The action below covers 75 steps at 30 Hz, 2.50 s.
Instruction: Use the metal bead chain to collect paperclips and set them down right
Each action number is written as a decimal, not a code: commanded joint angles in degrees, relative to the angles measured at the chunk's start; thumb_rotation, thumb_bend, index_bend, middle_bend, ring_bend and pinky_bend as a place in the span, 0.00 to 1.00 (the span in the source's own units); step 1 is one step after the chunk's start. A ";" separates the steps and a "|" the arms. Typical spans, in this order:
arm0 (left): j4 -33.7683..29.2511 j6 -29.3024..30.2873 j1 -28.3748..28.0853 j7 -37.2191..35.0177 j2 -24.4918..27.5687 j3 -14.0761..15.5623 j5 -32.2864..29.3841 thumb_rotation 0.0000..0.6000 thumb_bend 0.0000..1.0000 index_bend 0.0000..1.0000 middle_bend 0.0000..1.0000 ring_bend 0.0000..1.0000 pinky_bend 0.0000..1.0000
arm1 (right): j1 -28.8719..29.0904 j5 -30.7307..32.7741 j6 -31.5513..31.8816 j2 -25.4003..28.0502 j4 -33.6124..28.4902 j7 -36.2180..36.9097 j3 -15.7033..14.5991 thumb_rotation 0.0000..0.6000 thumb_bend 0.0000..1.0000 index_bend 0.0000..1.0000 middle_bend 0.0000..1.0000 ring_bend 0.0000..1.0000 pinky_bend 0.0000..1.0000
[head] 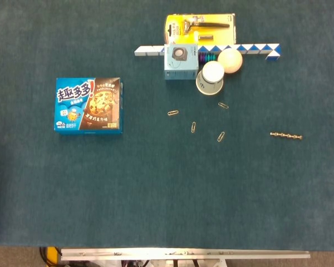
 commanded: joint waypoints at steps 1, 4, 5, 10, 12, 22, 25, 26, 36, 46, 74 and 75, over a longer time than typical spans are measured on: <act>-0.07 -0.17 0.05 -0.11 0.19 -0.22 -0.56 1.00 0.25 0.44 0.29 0.17 0.29 | 0.67 0.60 -1.17 -0.59 1.25 0.75 0.27 1.00 0.04 0.31 0.16 0.07 0.32; -1.05 0.78 0.62 0.80 0.68 0.08 -0.15 1.00 0.25 0.44 0.29 0.17 0.29 | 0.98 0.25 -1.16 -1.46 2.02 -0.18 0.10 1.00 0.04 0.33 0.16 0.07 0.32; -1.48 1.32 0.89 1.09 0.82 0.25 0.22 1.00 0.25 0.44 0.29 0.17 0.29 | 1.00 0.01 -0.93 -1.82 2.19 -0.45 0.03 1.00 0.04 0.34 0.16 0.07 0.31; -3.52 3.84 2.06 2.09 1.68 1.87 3.92 1.00 0.25 0.44 0.29 0.17 0.29 | 1.08 -0.80 -0.89 -3.56 2.88 -1.64 -0.82 1.00 0.04 0.41 0.16 0.07 0.30; -4.39 4.37 2.30 2.95 2.06 2.52 5.37 1.00 0.25 0.44 0.29 0.17 0.29 | 1.09 -0.72 -0.98 -4.36 3.10 -3.37 -1.17 1.00 0.05 0.43 0.16 0.07 0.29; -6.57 3.13 2.02 3.81 3.61 3.85 7.28 1.00 0.25 0.44 0.29 0.17 0.30 | 1.15 2.62 -3.16 -8.33 3.58 -6.91 -1.62 1.00 0.20 0.46 0.16 0.06 0.25; -6.71 2.73 1.84 3.46 3.85 3.69 6.93 1.00 0.25 0.44 0.29 0.17 0.30 | 1.88 3.74 -4.18 -9.63 3.83 -8.03 -1.11 1.00 0.24 0.46 0.16 0.06 0.24; -6.74 2.58 1.82 3.41 3.92 3.71 6.83 1.00 0.25 0.44 0.29 0.17 0.30 | 2.11 4.04 -4.40 -10.05 3.83 -8.33 -0.90 1.00 0.24 0.46 0.16 0.06 0.24; -6.88 2.53 2.21 3.73 4.15 3.90 6.50 1.00 0.25 0.43 0.29 0.17 0.30 | 4.25 6.98 -6.71 -13.92 2.82 -12.19 0.05 1.00 0.26 0.46 0.15 0.06 0.22; -6.93 2.39 2.41 3.56 4.34 3.47 5.26 1.00 0.25 0.43 0.29 0.17 0.30 | 6.23 8.50 -8.47 -15.89 1.29 -17.77 -0.48 1.00 0.26 0.46 0.15 0.06 0.22; -8.39 1.14 2.82 2.62 7.60 3.14 2.51 1.00 0.25 0.43 0.29 0.17 0.30 | 10.58 11.75 -12.91 -23.39 4.76 -21.21 -1.35 1.00 0.26 0.46 0.15 0.06 0.22; -8.36 1.16 2.85 2.54 7.62 3.13 2.51 1.00 0.25 0.43 0.29 0.17 0.30 | 10.66 11.85 -12.95 -23.53 4.88 -21.40 -1.41 1.00 0.26 0.46 0.15 0.06 0.22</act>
